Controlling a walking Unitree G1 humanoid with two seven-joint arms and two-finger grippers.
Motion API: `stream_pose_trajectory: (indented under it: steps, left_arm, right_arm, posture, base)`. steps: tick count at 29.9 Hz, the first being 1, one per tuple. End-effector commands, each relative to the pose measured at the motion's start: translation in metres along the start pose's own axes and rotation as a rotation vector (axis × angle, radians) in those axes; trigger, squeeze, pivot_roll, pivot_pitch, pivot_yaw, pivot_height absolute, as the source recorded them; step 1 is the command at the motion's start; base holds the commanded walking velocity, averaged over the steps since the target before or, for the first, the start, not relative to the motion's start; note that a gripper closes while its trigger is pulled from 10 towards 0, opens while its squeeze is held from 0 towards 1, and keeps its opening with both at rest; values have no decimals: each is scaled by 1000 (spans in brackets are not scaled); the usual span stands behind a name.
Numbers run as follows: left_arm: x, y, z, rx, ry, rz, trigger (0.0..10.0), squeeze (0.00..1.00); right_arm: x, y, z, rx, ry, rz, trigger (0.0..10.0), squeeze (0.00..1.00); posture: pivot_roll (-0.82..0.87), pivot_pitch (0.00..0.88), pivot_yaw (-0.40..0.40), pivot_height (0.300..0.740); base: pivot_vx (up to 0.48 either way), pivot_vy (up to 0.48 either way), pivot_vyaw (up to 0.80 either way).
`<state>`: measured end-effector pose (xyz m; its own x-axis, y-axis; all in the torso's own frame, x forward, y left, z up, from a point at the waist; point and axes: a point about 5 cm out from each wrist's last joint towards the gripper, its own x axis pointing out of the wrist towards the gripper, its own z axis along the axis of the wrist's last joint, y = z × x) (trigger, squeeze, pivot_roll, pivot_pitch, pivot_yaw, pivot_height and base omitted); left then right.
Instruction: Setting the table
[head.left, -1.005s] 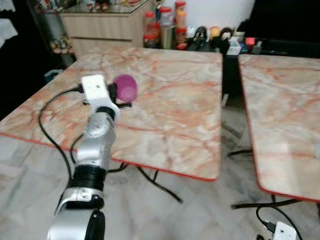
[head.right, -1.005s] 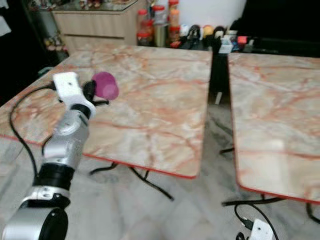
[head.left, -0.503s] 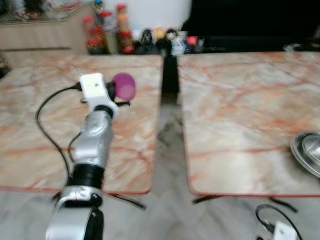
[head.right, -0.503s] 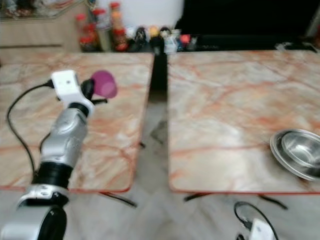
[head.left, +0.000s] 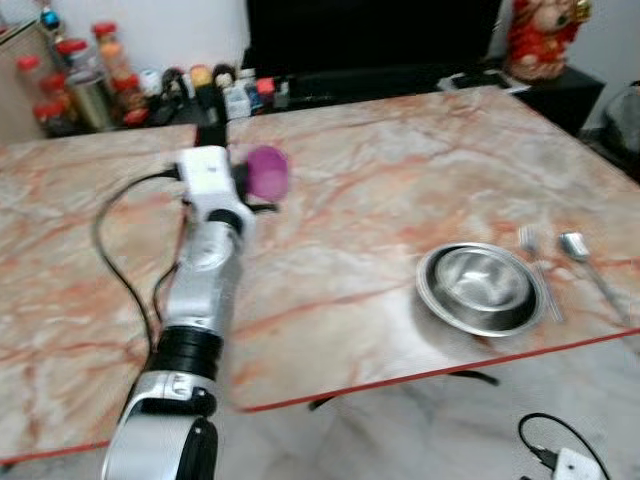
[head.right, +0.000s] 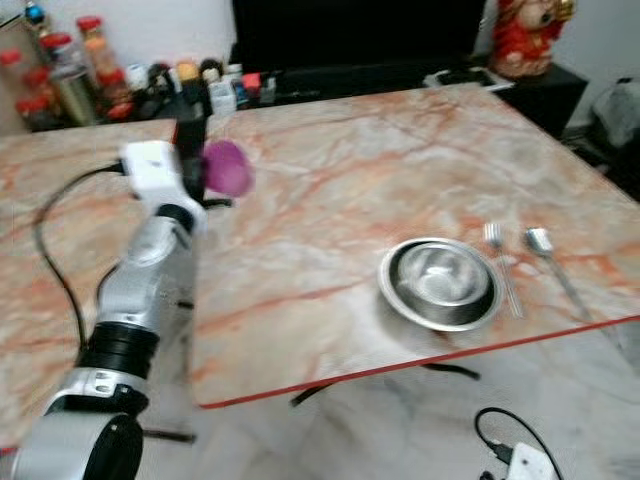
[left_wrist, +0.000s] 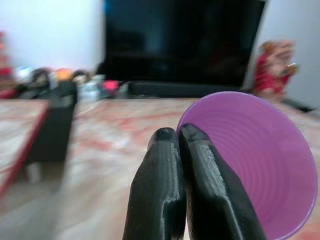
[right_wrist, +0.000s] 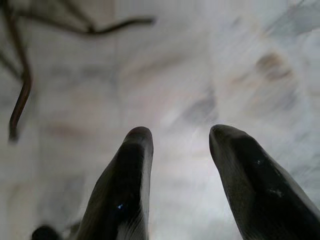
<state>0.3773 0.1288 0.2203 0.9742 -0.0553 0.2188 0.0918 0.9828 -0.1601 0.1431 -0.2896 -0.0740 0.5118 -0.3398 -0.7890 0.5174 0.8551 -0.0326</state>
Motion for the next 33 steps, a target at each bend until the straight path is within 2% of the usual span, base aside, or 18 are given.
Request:
stream_pose_trajectory:
  steps: [1,10,13,16,18,29,33]
  left_arm:
    - [-1,17,4,14,-9,53,10000,0]
    - [0,17,5,11,-11,55,10000,0]
    - [0,16,5,10,-11,54,10000,0]
    - [0,16,6,9,-11,56,10000,0]
    - [0,15,6,9,-11,57,10000,0]
    - [2,12,4,6,32,42,10000,0]
    - [4,17,4,27,65,82,10000,0]
  right_arm:
    - [0,8,-3,3,5,21,10000,0]
    - [0,8,-1,7,-24,28,10000,0]
    - [0,9,-1,-17,-16,50,10000,0]
    - [0,9,-2,24,-7,38,10000,0]
    - [0,9,-2,13,-9,39,10000,0]
    - [0,10,-2,15,-9,59,10000,0]
    - [0,10,-2,17,-9,63,10000,0]
  posture:
    - [55,26,4,736]
    - [53,29,3,736]
    - [48,30,1,736]
    - [48,30,0,736]
    - [49,29,-2,736]
    - [46,29,-5,736]
    - [43,29,-7,736]
  base:
    - [247,-375,0]
    - [245,-373,0]
    - [250,-368,769]
    - [249,-355,517]
    - [249,-309,0]
    - [87,0,0]
    - [0,0,0]
